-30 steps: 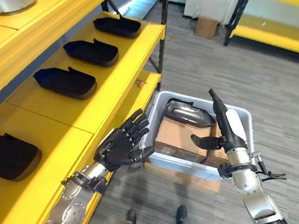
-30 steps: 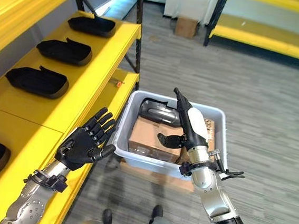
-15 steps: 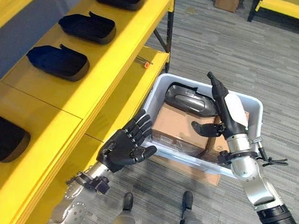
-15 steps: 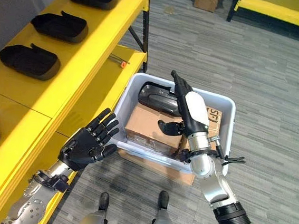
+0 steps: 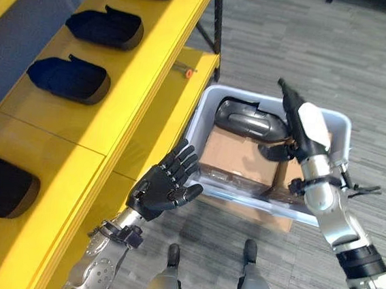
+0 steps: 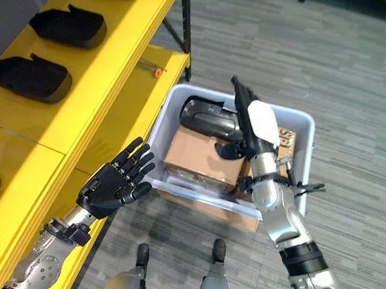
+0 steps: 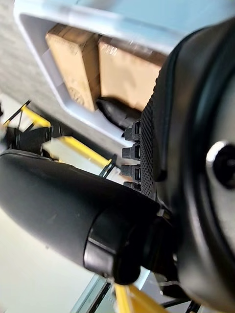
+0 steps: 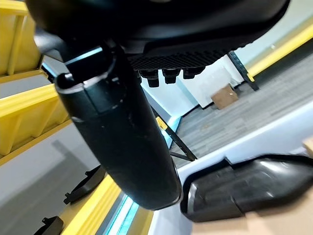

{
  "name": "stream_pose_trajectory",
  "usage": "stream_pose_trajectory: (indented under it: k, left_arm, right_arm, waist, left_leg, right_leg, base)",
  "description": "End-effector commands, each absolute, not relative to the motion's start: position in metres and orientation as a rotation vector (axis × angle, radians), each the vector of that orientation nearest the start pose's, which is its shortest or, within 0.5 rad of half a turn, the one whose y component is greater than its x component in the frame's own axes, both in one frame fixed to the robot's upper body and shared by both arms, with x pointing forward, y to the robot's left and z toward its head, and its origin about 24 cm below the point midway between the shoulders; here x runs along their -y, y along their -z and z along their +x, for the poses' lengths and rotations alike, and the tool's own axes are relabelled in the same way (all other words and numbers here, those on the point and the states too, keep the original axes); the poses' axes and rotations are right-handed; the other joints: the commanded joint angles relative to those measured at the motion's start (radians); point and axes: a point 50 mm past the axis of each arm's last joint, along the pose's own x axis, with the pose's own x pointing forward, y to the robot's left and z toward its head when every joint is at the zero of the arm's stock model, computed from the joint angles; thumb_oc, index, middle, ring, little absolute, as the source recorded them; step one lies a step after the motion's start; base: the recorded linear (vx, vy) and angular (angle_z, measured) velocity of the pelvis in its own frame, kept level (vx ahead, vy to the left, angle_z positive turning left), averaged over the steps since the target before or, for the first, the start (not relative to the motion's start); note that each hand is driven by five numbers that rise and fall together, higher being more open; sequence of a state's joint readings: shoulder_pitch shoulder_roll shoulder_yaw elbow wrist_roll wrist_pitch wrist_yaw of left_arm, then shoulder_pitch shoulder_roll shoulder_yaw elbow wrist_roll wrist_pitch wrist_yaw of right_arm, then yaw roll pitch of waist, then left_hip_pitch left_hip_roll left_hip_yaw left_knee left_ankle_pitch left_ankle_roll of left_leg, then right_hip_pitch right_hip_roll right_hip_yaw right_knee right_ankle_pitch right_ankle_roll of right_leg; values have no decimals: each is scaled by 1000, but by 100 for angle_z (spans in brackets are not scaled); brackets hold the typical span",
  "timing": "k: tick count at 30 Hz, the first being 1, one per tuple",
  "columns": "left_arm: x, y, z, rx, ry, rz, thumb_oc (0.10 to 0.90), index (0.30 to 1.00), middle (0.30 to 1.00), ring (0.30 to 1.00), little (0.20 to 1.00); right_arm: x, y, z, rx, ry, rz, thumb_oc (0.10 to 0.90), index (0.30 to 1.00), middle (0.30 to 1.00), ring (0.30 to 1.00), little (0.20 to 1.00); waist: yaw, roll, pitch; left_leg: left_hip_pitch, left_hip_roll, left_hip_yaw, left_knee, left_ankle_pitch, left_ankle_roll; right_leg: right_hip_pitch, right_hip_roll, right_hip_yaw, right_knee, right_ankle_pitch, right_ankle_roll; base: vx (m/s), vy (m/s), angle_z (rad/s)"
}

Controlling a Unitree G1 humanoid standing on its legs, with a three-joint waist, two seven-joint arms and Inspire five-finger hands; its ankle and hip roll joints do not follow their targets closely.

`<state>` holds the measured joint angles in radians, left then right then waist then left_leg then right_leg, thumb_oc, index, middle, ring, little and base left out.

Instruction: Move parts from the plastic box to the shelf.

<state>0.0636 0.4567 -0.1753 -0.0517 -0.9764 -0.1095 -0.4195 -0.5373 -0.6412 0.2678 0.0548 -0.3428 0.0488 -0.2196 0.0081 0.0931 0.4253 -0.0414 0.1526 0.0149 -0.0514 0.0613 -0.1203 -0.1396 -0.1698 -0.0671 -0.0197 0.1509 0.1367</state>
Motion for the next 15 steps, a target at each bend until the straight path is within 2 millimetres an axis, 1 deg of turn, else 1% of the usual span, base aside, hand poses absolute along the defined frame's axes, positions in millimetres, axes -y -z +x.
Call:
stream_pose_trajectory:
  k: [1, 2, 3, 5, 7, 8, 9, 10, 11, 12, 13, 14, 15]
  left_arm:
    - [-174, -107, 231, 321, 650, -504, 900, 1000, 1000, 1000, 1000]
    - [-175, -108, 229, 343, 633, -496, 900, 1000, 1000, 1000, 1000]
    - [-178, -107, 227, 352, 601, -474, 900, 1000, 1000, 1000, 1000]
    - [-179, -108, 228, 359, 586, -473, 900, 1000, 1000, 1000, 1000]
    - [-178, -107, 230, 361, 571, -494, 900, 1000, 1000, 1000, 1000]
    - [-178, -105, 233, 363, 572, -493, 900, 1000, 1000, 1000, 1000]
    - [-177, -106, 235, 362, 581, -496, 900, 1000, 1000, 1000, 1000]
    - [-175, -107, 237, 360, 585, -503, 900, 1000, 1000, 1000, 1000]
    - [-173, -108, 239, 359, 584, -507, 900, 1000, 1000, 1000, 1000]
    - [-169, -108, 241, 366, 589, -515, 900, 1000, 1000, 1000, 1000]
    - [-169, -108, 242, 374, 586, -523, 900, 1000, 1000, 1000, 1000]
    - [-169, -108, 240, 385, 581, -531, 900, 1000, 1000, 1000, 1000]
    - [-168, -108, 240, 387, 585, -530, 900, 1000, 1000, 1000, 1000]
  right_arm:
    - [160, -264, 323, 876, 139, -978, 900, 1000, 1000, 1000, 1000]
    - [150, -269, 323, 905, 90, -973, 900, 1000, 1000, 1000, 1000]
    - [143, -270, 322, 923, 47, -955, 900, 1000, 1000, 1000, 1000]
    - [138, -269, 321, 903, 21, -956, 900, 1000, 1000, 1000, 1000]
    - [133, -262, 324, 875, -2, -957, 900, 1000, 1000, 1000, 1000]
    - [133, -257, 326, 836, -7, -953, 900, 1000, 1000, 1000, 1000]
    - [133, -253, 328, 814, -7, -964, 900, 1000, 1000, 1000, 1000]
    - [132, -247, 328, 796, -13, -967, 900, 1000, 1000, 1000, 1000]
    - [129, -242, 329, 786, -21, -968, 900, 1000, 1000, 1000, 1000]
    - [119, -237, 331, 780, -41, -975, 900, 1000, 1000, 1000, 1000]
    - [112, -238, 332, 788, -60, -975, 900, 1000, 1000, 1000, 1000]
    - [104, -240, 331, 800, -72, -976, 900, 1000, 1000, 1000, 1000]
    - [102, -241, 331, 803, -71, -974, 900, 1000, 1000, 1000, 1000]
  waist:
    - [52, -32, -41]
    - [75, -32, -29]
    - [87, -34, -28]
    - [83, -37, -36]
    - [71, -38, -46]
    - [57, -37, -51]
    - [50, -35, -52]
    - [51, -33, -49]
    - [55, -31, -45]
    - [64, -21, -38]
    - [68, -13, -39]
    - [79, 7, -42]
    - [82, 11, -44]
  left_leg:
    - [-5, -4, 50, 100, -118, 59]
    - [-5, -1, 72, 117, -130, 56]
    - [-1, -1, 82, 143, -156, 62]
    - [-3, -10, 90, 182, -179, 76]
    - [14, -23, 134, 243, -225, 86]
    - [19, -20, 167, 329, -217, 80]
    - [-2, -18, 171, 419, -190, 70]
    - [-46, -24, 147, 507, -150, 59]
    - [-100, -35, 112, 567, -126, 51]
    - [-189, -45, 62, 581, -75, 43]
    - [-205, -40, 51, 522, -50, 44]
    - [-196, 0, 37, 342, 10, 28]
    - [-192, 12, 34, 292, 31, 23]
  right_leg:
    - [-127, -52, -110, 285, -162, -16]
    - [-164, -70, -174, 333, -169, -22]
    - [-157, -81, -199, 347, -182, -31]
    - [-173, -84, -174, 363, -178, -40]
    - [-170, -99, -172, 393, -204, -56]
    - [-148, -100, -182, 387, -216, -71]
    - [-126, -94, -188, 374, -222, -85]
    - [-103, -85, -187, 358, -225, -100]
    - [-90, -79, -185, 347, -226, -108]
    - [-89, -65, -166, 345, -234, -118]
    - [-101, -57, -148, 351, -237, -117]
    - [-105, -41, -127, 364, -255, -110]
    - [-105, -37, -122, 361, -254, -108]
  base:
    - [-43, 43, -22]
    - [70, -37, -95]
    - [111, -97, -119]
    - [111, -117, -79]
    - [128, -92, -21]
    - [145, -139, 0]
    - [133, -154, 13]
    - [122, -115, 28]
    - [152, 6, 25]
    - [135, 138, 19]
    - [182, 333, -2]
    - [143, 318, -36]
    - [237, 470, -88]
